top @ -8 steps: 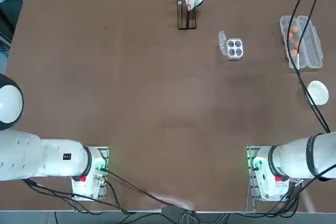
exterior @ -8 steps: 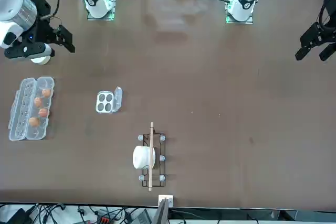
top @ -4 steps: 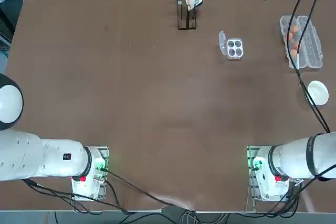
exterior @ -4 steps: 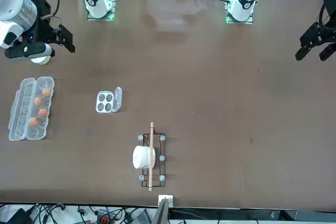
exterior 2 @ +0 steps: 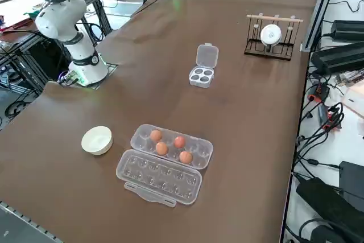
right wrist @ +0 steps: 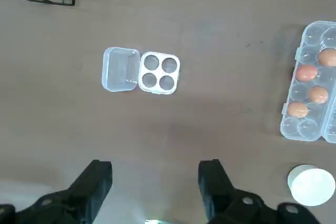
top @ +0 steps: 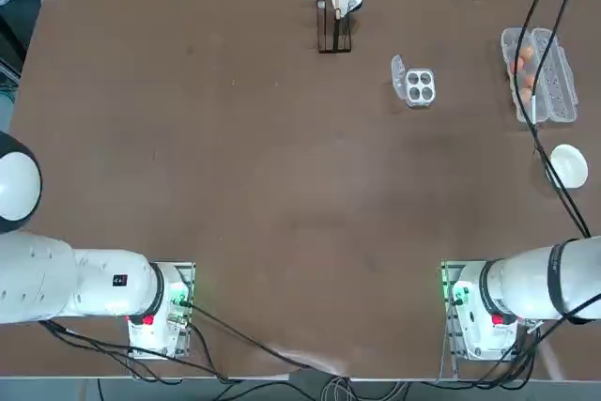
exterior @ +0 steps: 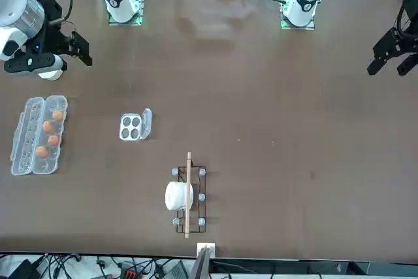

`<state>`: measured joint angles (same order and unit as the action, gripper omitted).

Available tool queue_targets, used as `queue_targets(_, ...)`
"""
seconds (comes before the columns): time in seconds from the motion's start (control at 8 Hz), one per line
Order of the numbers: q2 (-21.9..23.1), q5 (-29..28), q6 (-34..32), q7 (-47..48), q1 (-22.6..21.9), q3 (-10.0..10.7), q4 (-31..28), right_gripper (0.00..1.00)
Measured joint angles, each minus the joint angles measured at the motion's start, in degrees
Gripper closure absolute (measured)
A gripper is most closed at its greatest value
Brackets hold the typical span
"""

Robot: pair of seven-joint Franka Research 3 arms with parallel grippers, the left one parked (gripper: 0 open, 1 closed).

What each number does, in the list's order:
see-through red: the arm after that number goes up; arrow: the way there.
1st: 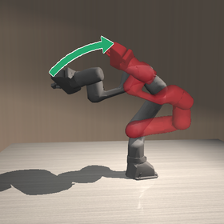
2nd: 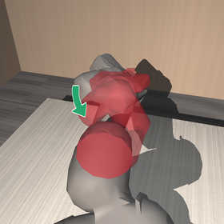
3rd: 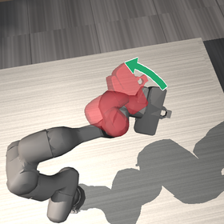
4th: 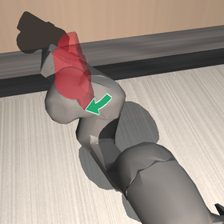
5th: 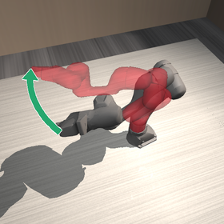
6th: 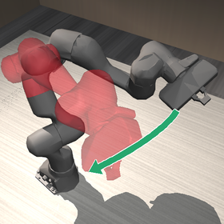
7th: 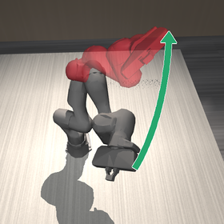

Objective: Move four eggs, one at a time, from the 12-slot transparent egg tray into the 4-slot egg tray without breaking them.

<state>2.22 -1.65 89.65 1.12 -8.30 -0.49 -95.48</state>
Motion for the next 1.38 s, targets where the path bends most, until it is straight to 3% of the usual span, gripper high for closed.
queue_targets(1.38, 0.0, 0.0, 0.2, 0.1, 0.1, 0.1, 0.0, 0.0)
